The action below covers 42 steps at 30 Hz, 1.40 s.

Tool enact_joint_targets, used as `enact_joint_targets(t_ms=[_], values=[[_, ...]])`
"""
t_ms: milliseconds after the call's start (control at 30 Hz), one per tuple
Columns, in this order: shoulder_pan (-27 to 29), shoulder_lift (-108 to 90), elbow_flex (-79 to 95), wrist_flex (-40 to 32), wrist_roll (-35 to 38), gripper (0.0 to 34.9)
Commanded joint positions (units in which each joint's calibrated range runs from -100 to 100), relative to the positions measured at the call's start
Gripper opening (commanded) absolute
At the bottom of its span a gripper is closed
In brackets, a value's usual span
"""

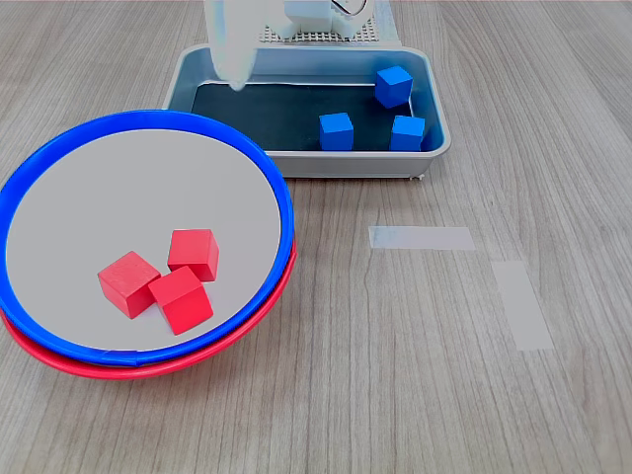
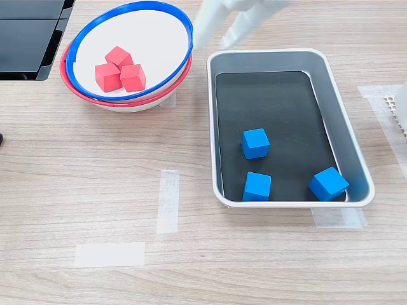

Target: Resolve any anomalies and move all blocks to matching dishes

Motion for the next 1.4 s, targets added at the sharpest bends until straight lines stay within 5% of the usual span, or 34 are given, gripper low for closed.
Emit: enact_joint_targets(t_ms=[0, 400, 1100, 1300, 1367], values=[[4.3, 1.4, -8.0, 1.1, 0.0, 12.9], [10.6, 15.1, -12.4, -6.8, 2.6, 13.3], [3.5, 18.4, -4.1, -21.2, 1.2, 9.0], [3.1, 19.6, -2.5, -24.5, 1.2, 0.4], [3.2, 19.4, -2.5, -24.5, 1.1, 0.3]])
